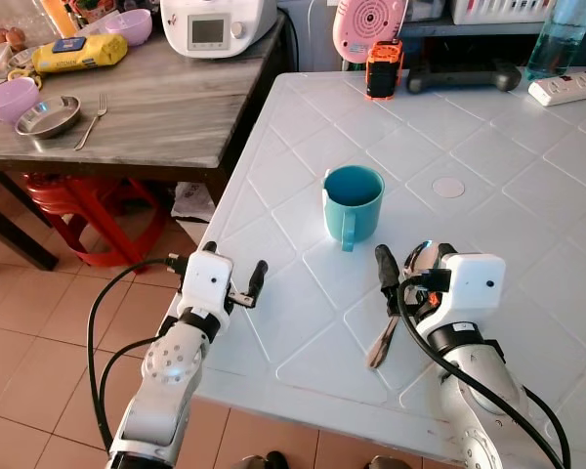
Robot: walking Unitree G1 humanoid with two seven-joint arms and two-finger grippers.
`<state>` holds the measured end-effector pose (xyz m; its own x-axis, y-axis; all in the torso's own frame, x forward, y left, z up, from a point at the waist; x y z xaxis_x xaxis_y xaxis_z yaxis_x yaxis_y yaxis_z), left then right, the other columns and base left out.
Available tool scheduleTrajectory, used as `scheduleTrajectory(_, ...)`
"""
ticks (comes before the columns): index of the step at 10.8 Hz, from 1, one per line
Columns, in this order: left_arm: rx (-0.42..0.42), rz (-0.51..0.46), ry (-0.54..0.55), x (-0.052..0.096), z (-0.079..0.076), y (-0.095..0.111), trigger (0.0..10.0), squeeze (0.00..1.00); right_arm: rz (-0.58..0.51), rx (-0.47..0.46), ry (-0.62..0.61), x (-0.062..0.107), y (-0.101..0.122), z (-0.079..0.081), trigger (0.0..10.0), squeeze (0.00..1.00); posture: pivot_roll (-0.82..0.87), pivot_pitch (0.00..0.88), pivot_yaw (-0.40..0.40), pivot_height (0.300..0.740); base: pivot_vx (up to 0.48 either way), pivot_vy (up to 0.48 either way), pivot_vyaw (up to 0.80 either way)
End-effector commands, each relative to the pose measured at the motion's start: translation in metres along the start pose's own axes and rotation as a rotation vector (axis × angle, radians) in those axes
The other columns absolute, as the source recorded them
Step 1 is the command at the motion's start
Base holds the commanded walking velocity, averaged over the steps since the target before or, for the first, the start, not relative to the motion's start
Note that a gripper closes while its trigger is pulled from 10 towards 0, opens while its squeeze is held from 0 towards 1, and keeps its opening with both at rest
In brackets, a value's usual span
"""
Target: Setting the table
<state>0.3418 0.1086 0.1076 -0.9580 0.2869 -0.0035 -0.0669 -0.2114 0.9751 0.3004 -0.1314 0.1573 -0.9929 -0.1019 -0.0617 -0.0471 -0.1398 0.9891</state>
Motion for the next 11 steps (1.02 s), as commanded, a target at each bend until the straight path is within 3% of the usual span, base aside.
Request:
scheduleTrajectory(1, -0.015, 0.023, 0.015, 0.002, 0.006, -0.005, 10.0, 0.00, 0.013, -0.016, -0.004, -0.001, -0.003, 0.001, 10.0, 0.00, -0.18, 0.132, 0.142, 0.740, -0.274, 0.000, 0.00)
scheduleTrajectory(8, -0.030, 0.024, 0.015, 0.000, 0.007, -0.004, 10.0, 0.00, 0.016, -0.027, -0.040, -0.005, -0.005, -0.007, 10.0, 0.00, -0.17, 0.132, 0.148, 0.740, -0.307, 0.000, 0.00)
scheduleTrajectory(11, -0.041, -0.032, -0.020, 0.000, 0.005, 0.004, 10.0, 0.00, 0.016, -0.026, -0.076, -0.007, -0.005, -0.014, 10.0, 0.00, -0.18, 0.132, 0.149, 0.740, 0.000, 0.000, -0.13)
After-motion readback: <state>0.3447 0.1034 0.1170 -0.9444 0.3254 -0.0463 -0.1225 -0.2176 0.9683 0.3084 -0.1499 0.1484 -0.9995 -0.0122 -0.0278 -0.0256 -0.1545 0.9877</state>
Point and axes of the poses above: a point about 5 cm out from each wrist's last joint towards the gripper, its own x axis pointing back from the gripper into the wrist, its own y axis along the axis of the wrist's last joint, z = x × y, the point moved 6 cm from there along -x, pointing out of the wrist towards the gripper, and after that the axes turned 5 degrees about -x, right-handed, at the moved point
